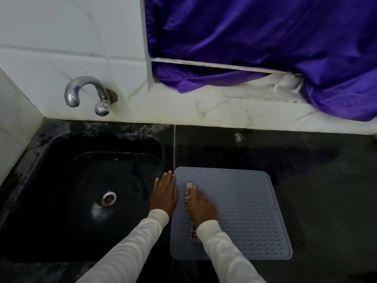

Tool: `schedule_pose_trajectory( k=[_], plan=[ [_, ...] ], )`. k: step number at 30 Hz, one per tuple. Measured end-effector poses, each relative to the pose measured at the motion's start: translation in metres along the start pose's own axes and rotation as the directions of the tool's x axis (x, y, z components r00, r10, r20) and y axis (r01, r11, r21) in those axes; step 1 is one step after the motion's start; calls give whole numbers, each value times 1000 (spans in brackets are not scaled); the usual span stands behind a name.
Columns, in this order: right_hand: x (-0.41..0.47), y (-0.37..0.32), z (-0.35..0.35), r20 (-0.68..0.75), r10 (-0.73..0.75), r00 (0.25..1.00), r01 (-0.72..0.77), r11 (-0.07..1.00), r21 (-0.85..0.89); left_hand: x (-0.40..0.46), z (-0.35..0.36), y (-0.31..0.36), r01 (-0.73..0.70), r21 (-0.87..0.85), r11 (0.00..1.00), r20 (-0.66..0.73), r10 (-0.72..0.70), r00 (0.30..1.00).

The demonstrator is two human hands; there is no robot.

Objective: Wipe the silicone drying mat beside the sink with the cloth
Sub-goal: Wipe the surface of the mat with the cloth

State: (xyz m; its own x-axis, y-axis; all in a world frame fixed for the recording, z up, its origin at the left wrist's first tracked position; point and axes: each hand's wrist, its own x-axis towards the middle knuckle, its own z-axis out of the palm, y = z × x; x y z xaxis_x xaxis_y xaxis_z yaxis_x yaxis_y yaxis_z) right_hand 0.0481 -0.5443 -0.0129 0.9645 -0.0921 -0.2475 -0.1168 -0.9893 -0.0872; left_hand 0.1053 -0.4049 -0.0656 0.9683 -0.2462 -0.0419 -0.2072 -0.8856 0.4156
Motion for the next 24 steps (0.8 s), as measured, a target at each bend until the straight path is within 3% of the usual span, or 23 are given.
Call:
schedule_pose_trajectory(
  k=[10, 15, 20, 24],
  plan=[
    [-15, 116, -20, 93, 269, 959, -279, 953, 115, 5, 8, -3, -36, -46, 998, -47, 34, 998],
    [-13, 167, -33, 115, 457, 882, -467, 813, 348, 6, 9, -2, 0, -5, 1000, -38, 0, 999],
    [-19, 223, -46, 210, 458, 864, -490, 860, 140, 6, 11, -3, 3, 12, 1000, -33, -2, 999],
    [-14, 238, -40, 149, 464, 873, -472, 881, 17, 6, 11, -2, 39, 18, 999, -20, -38, 999]
  ],
)
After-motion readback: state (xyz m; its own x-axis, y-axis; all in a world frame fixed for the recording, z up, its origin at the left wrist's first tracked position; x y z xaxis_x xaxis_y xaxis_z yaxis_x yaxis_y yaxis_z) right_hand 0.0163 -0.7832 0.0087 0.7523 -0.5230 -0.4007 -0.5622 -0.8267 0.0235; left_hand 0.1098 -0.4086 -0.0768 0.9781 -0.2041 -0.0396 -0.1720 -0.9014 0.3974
